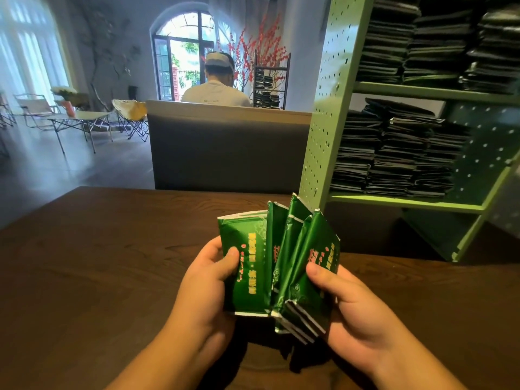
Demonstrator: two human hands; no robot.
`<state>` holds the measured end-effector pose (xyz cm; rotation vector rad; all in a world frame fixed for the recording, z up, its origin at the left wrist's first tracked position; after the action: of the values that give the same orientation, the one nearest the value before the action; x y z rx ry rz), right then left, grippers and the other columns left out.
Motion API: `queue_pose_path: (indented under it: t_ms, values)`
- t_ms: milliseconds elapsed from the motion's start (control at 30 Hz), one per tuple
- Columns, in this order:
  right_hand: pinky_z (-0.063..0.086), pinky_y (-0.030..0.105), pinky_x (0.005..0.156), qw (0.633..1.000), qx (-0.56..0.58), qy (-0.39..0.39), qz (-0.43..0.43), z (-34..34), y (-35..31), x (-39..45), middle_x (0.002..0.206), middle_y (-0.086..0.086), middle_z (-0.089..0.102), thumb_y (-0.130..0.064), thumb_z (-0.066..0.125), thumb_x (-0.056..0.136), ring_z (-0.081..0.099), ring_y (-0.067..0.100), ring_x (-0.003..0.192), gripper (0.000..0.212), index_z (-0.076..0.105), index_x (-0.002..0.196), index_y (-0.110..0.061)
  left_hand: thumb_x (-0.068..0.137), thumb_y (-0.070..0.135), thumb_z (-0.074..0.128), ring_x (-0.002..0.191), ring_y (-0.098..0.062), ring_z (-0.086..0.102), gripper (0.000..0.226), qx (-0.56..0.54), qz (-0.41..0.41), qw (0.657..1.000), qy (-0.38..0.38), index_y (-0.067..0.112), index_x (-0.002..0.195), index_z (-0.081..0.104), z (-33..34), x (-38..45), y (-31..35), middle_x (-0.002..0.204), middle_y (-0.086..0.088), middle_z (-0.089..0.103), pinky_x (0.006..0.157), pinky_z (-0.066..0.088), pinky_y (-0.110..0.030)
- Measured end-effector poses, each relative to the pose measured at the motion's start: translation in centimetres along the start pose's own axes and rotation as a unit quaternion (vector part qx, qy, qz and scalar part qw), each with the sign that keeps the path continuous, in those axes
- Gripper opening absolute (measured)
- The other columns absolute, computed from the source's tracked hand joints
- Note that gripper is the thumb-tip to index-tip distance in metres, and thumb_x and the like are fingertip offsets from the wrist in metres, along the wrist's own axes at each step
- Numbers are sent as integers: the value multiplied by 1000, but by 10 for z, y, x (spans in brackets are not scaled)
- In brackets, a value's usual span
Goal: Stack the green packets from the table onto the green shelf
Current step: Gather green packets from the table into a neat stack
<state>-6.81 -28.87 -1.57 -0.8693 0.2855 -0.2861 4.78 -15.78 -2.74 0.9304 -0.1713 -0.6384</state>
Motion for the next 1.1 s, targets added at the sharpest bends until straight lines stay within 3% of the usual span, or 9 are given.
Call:
queue_pose_path:
  t_ms: [133,200,300,400,467,533,767,1000,1100]
  values:
    - [57,64,82,999,47,-12,0,-5,-1,3,122,31,67,-8,104,30,68,49,108,86,75,111,-4,94,9,57,98,-36,73,33,-58,-51,996,-41,24,120,71,-3,-2,4,108,-17,76,87,58,-56]
    - [54,67,86,998,52,-27,5,-4,2,4,125,32,65,-7,103,34,66,50,111,86,73,115,-3,93,7,63,84,-32,75,33,34,-21,998,-40,28,118,68,-1,-5,0,101,-14,78,69,61,-46]
    - [57,62,82,999,37,-37,11,-3,4,3,124,32,66,-8,103,36,67,50,110,84,73,114,-4,89,6,71,88,-35,75,25,151,2,987,-60,24,105,77,7,-10,-6,104,-13,77,74,60,-46]
    - [57,60,84,1000,-12,-19,0,-2,2,1,117,29,70,-8,96,53,70,46,105,66,72,115,-4,88,19,69,99,-37,71,23,93,-54,986,-124,14,109,79,11,-14,-4,115,-23,73,86,56,-46]
    - [56,55,85,998,-64,11,-9,-4,-2,0,110,25,74,-4,77,67,73,41,98,51,68,117,-6,90,42,59,103,-39,70,45,6,-104,985,-135,6,113,77,11,-14,-2,119,-26,70,93,53,-48]
    - [56,52,84,993,-112,19,-22,-2,-4,-1,107,21,75,-1,70,69,74,38,97,51,65,120,-7,90,49,50,97,-39,73,56,-34,-113,984,-137,5,111,78,9,-13,0,115,-25,73,87,55,-48]
    - [58,47,81,979,-183,62,-70,-1,1,1,106,17,76,-3,75,65,75,36,96,55,65,119,-8,82,31,60,101,-39,72,44,20,-56,989,-135,25,125,67,9,-13,-5,117,-17,74,79,55,-46]
    - [62,42,70,978,-178,54,-93,-4,0,2,102,18,77,-1,72,67,76,35,92,45,69,112,-7,86,19,71,116,-43,67,51,38,-5,989,-143,16,136,57,6,-10,-6,127,-19,69,97,53,-58]
    - [61,42,69,973,-196,62,-106,-5,2,4,101,17,77,-2,72,68,76,34,90,41,71,108,-8,85,10,72,113,-42,68,50,52,13,989,-138,14,133,58,4,-9,-7,124,-19,70,94,55,-56]
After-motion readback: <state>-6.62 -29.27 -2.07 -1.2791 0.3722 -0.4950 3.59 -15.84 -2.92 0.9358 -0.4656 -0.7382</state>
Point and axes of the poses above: each hand's wrist, its own x-axis towards the middle knuckle, its own z-axis out of the palm, y = z × x, the point moved 1 cm from there along x, towards the middle knuckle
